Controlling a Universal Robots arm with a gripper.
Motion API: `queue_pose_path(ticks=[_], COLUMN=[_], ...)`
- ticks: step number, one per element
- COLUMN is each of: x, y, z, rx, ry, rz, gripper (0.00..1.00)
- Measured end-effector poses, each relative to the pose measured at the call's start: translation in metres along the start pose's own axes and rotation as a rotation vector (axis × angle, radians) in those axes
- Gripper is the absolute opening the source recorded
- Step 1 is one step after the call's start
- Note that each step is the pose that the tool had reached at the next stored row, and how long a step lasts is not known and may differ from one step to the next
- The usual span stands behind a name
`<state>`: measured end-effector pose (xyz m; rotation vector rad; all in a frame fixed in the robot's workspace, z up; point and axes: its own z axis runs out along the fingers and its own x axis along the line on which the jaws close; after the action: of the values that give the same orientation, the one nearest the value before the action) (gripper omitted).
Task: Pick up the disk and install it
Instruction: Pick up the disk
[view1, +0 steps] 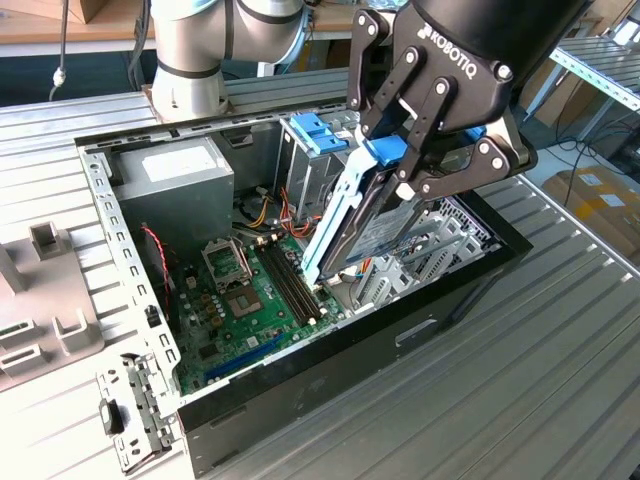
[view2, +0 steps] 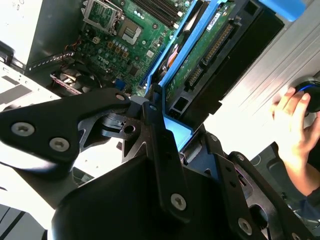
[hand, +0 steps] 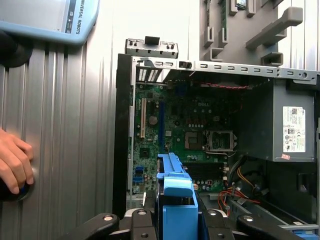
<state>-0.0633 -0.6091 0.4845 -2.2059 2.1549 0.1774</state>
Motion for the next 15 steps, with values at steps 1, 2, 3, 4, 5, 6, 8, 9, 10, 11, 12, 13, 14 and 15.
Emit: queue_pose_path(ticks=[1, 2, 3, 4, 5, 6, 8, 9, 10, 11, 12, 13, 14, 15], x=[0.0000, 0.0000, 0.0000, 0.0002, 0.0002, 0.0003, 0.0005, 0.0006, 0.0007, 0.0008, 0.0008, 0.0008, 0.0009, 0.0009], y=[0.0000, -0.0001, -0.0002, -0.0001, -0.0001, -0.0002, -0.0003, -0.0005, -0.0007, -0.0009, -0.0010, -0.0011, -0.0012, -0.0013], z=[0.0000, 0.0000, 0.0000, 0.0000, 0.0000, 0.0000, 0.0000, 0.0000, 0.0001, 0.0001, 0.0001, 0.0001, 0.0001, 0.0001], rx=[0.0000, 0.0000, 0.0000, 0.0000, 0.0000, 0.0000, 0.0000, 0.0000, 0.0000, 0.0000, 0.0000, 0.0000, 0.0000, 0.0000], ry=[0.0000, 0.0000, 0.0000, 0.0000, 0.0000, 0.0000, 0.0000, 0.0000, 0.0000, 0.0000, 0.0001, 0.0000, 0.0000, 0.0000], rz=[0.000, 0.000, 0.000, 0.000, 0.000, 0.000, 0.000, 0.000, 0.000, 0.000, 0.000, 0.000, 0.000, 0.000], gripper=[0.37, 0.37, 0.37, 0.37, 0.37, 0.37, 0.37, 0.37, 0.37, 0.37, 0.37, 0.37, 0.37, 0.37])
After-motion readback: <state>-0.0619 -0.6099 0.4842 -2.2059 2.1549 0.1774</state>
